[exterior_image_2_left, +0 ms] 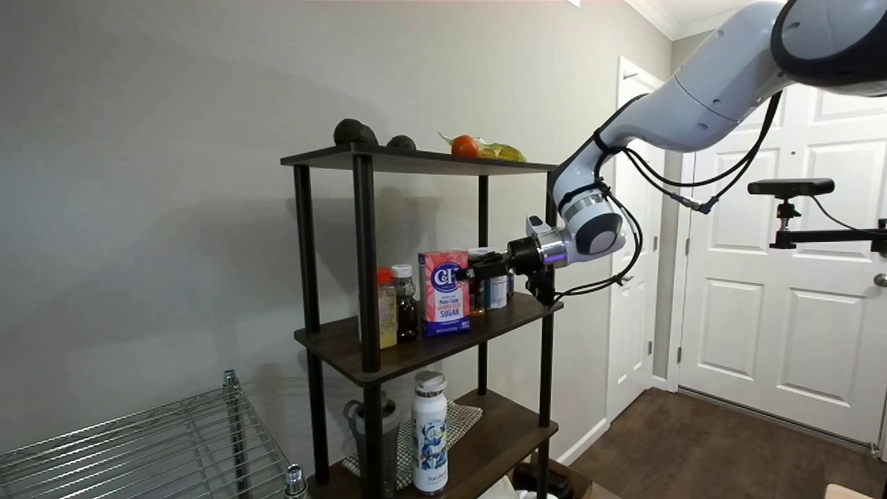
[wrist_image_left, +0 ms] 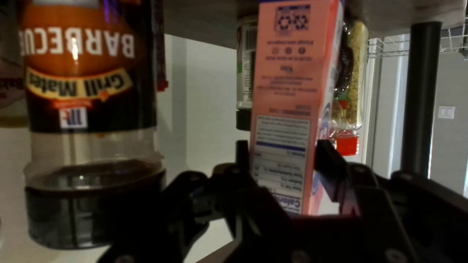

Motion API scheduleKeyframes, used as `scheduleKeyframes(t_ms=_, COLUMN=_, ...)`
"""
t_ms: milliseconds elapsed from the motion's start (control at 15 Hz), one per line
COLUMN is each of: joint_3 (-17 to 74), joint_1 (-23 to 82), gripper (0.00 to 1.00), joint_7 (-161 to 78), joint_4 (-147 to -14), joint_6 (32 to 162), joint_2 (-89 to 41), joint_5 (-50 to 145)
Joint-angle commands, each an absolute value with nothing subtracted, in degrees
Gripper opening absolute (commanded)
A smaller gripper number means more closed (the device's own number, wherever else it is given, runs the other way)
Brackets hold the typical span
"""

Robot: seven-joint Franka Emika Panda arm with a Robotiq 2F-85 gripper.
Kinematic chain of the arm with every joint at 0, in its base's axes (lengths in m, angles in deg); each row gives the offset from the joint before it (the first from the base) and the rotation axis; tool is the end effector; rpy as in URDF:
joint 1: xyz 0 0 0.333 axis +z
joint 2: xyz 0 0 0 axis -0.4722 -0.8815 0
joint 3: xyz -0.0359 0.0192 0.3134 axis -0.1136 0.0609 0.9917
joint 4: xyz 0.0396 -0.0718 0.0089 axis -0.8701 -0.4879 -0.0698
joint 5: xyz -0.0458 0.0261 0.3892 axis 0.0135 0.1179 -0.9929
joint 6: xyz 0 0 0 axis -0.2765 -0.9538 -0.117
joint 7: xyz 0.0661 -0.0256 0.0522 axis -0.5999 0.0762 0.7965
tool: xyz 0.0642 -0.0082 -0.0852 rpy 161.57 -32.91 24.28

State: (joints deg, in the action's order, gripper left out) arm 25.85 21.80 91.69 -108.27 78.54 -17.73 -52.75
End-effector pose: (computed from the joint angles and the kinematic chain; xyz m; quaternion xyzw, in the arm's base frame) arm 0.5824 -0.0776 0.3664 -0.7025 -0.3419 -0.5613 0.2730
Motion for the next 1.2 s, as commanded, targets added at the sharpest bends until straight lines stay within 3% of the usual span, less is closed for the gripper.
scheduleKeyframes(t_ms=0, joint_3=25.9, joint_1=22.0, gripper=0.21, joint_7=92.8, joint_4=-107.9, joint_6=78.6, joint_2=-18.1, joint_5=-53.7)
scheduleKeyframes(t_ms=400, joint_3=25.8, joint_1=21.9, gripper=0.18, joint_7=92.9, joint_4=-108.0, joint_6=78.5, joint_2=-18.0, joint_5=-53.8)
scheduleKeyframes(t_ms=467, joint_3=25.8, joint_1=21.9, gripper=0.68, joint_7=92.9, joint_4=-108.0, joint_6=78.5, joint_2=-18.0, joint_5=-53.8)
scheduleKeyframes(t_ms=600, joint_3=25.8, joint_1=21.9, gripper=0.73, joint_7=93.0, joint_4=-108.1, joint_6=78.5, joint_2=-18.0, joint_5=-53.8)
scheduleKeyframes(t_ms=867, joint_3=25.8, joint_1=21.9, gripper=0.98, joint_7=93.1, joint_4=-108.2, joint_6=78.2, joint_2=-17.9, joint_5=-53.7)
scheduleKeyframes(t_ms=1133, joint_3=25.8, joint_1=21.9, gripper=1.00, joint_7=93.0, joint_4=-108.2, joint_6=78.2, joint_2=-17.8, joint_5=-53.7)
